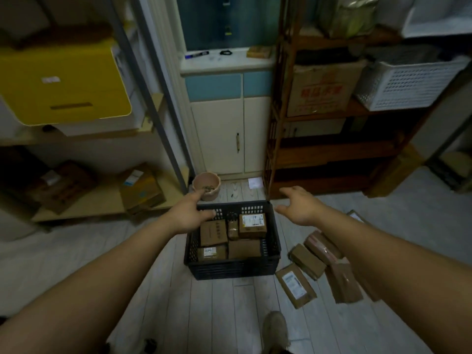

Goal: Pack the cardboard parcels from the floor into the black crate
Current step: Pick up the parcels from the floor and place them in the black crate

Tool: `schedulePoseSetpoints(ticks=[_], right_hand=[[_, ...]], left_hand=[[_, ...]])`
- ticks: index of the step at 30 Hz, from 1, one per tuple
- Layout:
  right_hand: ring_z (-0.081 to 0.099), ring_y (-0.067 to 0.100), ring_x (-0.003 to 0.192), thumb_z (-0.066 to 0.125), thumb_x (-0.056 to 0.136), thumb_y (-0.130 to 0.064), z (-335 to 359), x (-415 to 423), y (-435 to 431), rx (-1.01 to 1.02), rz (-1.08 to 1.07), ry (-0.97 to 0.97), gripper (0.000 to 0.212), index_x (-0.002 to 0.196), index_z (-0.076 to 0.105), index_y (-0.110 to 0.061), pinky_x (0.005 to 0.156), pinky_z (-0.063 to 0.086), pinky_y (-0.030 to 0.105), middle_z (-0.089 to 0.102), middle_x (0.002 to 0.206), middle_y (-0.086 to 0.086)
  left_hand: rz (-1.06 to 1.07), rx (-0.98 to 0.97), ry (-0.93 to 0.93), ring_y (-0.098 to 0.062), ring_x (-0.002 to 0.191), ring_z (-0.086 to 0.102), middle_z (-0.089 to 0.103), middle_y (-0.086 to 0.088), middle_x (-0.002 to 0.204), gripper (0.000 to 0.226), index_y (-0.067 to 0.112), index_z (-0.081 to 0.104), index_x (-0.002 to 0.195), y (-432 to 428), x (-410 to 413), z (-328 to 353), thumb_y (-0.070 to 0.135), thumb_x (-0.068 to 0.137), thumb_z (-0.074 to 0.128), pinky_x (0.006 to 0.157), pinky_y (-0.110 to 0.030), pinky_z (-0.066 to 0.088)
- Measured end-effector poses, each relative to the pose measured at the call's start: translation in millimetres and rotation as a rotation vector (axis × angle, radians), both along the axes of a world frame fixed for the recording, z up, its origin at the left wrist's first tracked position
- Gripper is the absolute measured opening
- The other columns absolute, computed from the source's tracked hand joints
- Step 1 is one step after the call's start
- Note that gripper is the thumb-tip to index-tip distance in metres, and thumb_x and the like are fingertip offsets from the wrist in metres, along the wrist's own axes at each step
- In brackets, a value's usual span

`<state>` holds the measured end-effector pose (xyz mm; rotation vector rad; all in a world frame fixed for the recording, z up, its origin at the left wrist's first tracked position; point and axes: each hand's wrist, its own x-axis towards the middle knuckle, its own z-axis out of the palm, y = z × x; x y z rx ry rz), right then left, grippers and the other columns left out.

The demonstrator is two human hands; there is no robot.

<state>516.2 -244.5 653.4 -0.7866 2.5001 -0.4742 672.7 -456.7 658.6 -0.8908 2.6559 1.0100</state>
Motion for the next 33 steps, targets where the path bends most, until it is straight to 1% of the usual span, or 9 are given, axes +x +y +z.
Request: schedulePoseSetpoints(ticks=[3,7,8,12,16,21,24,28,33], right_hand=[[0.027,0.025,0.141,0.053,0.094,-0.043,32,19,36,-0.017,-0.045,0.049,0.065,0.15,0.027,-0.024,0.111,0.029,0.038,0.02,0.157,0.003],[0.027,0.025,0.142,0.052,0.093,-0.047,67,21,99,-0.022,-0.084,0.119,0.067,0.15,0.026,-0.024,0.112,0.03,0.037,0.018,0.158,0.002],[0.028,0.025,0.141,0.052,0.093,-0.048,74,19,117,-0.028,-0.11,0.135,0.066,0.15,0.026,-0.025,0.111,0.031,0.036,0.019,0.157,0.002],[0.03,0.024,0.14,0.051,0.093,-0.049,90,11,204,-0.021,-0.223,0.183,0.066,0.149,0.027,-0.025,0.109,0.031,0.034,0.021,0.156,0.001],[0.03,0.024,0.14,0.049,0.094,-0.05,93,2,310,0.065,-0.291,0.217,0.066,0.149,0.027,-0.023,0.11,0.03,0.034,0.025,0.155,0.004],[0.025,0.025,0.142,0.046,0.096,-0.046,98,-6,466,0.182,-0.398,0.213,0.064,0.151,0.024,-0.022,0.112,0.026,0.035,0.021,0.157,0.006],[0.028,0.026,0.14,0.047,0.095,-0.047,102,-17,533,0.199,-0.484,0.203,0.064,0.151,0.025,-0.024,0.111,0.028,0.036,0.023,0.156,0.006],[0.028,0.025,0.14,0.048,0.094,-0.05,93,-47,585,0.188,-0.541,0.196,0.065,0.15,0.026,-0.024,0.112,0.028,0.036,0.025,0.155,0.005],[0.029,0.026,0.14,0.05,0.094,-0.047,60,-104,605,0.169,-0.517,0.124,0.065,0.149,0.027,-0.022,0.113,0.028,0.037,0.026,0.155,0.007]], left_hand=[[-0.081,-0.034,0.046,-0.024,0.141,0.027,0.023,-0.007,0.156,0.079,0.018,0.021,0.149,25,6,27,0.037,0.086,0.064,0.115,-0.034,0.025],[-0.165,-0.047,0.109,-0.026,0.135,0.036,0.031,-0.005,0.152,0.078,0.026,0.021,0.149,75,-7,60,0.043,0.085,0.063,0.112,-0.044,0.033],[-0.18,-0.039,0.128,-0.026,0.136,0.036,0.029,-0.005,0.153,0.077,0.028,0.02,0.149,92,-12,67,0.043,0.086,0.062,0.112,-0.043,0.032],[-0.291,-0.051,0.181,-0.023,0.143,0.022,0.019,-0.004,0.157,0.074,0.026,0.02,0.149,174,-45,81,0.039,0.088,0.06,0.115,-0.036,0.021],[-0.399,-0.009,0.196,-0.022,0.145,0.018,0.015,-0.004,0.158,0.078,0.028,0.019,0.149,270,-85,80,0.043,0.086,0.061,0.117,-0.038,0.02],[-0.577,0.06,0.158,-0.022,0.146,0.01,0.009,-0.003,0.159,0.075,0.028,0.017,0.15,405,-137,63,0.042,0.088,0.059,0.117,-0.038,0.018],[-0.587,0.12,0.141,-0.025,0.145,0.015,0.009,-0.002,0.159,0.074,0.03,0.016,0.149,460,-163,57,0.041,0.089,0.059,0.114,-0.039,0.023],[-0.605,0.118,0.11,-0.025,0.144,0.017,0.01,-0.002,0.159,0.075,0.032,0.017,0.149,508,-200,49,0.044,0.088,0.059,0.115,-0.04,0.023],[-0.612,0.121,0.111,-0.024,0.145,0.014,0.01,-0.003,0.159,0.072,0.028,0.017,0.15,543,-257,29,0.037,0.091,0.057,0.116,-0.04,0.02]])
